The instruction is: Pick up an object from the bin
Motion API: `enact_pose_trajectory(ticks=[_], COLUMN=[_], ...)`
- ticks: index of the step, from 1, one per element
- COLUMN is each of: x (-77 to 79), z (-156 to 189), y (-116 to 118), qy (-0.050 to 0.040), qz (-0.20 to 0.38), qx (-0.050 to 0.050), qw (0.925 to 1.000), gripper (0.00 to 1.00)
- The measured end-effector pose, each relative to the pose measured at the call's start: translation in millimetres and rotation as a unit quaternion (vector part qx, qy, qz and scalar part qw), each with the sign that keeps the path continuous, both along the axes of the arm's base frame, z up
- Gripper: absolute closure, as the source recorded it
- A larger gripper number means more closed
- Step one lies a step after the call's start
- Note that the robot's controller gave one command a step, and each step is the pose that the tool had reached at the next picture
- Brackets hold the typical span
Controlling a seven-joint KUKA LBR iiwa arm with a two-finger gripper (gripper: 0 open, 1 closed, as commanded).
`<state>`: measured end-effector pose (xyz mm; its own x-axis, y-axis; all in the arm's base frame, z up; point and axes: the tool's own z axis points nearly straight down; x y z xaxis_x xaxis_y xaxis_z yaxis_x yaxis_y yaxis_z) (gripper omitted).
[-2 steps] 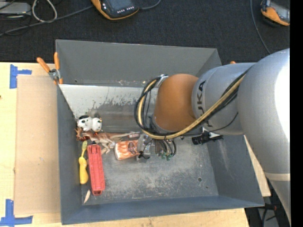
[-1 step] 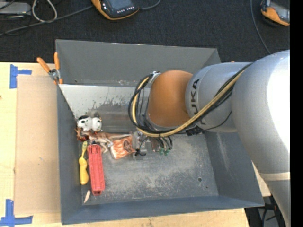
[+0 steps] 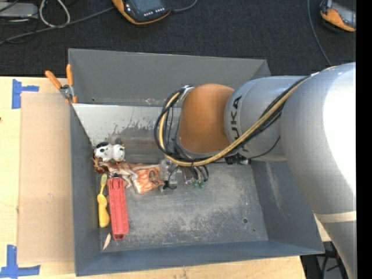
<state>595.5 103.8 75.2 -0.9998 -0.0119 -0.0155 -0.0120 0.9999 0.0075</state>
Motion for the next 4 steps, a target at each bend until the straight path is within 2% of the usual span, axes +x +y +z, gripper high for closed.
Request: enact_pose_trajectory(ticks=[1, 2, 3, 4], x=[-10.0, 13.3, -6.4, 1.6], z=[12, 9, 29, 79], y=[11, 37, 31, 33], qy=[0.0008, 0.0046, 0.0026, 0.0044], qz=[0.018, 0.090, 0.027, 0.101], qx=[-0.001, -0.008, -0.002, -0.007], qw=[0.9998, 0.9959, 0.9996, 0.9948], gripper=[1.00, 1.00, 1.00, 1.00])
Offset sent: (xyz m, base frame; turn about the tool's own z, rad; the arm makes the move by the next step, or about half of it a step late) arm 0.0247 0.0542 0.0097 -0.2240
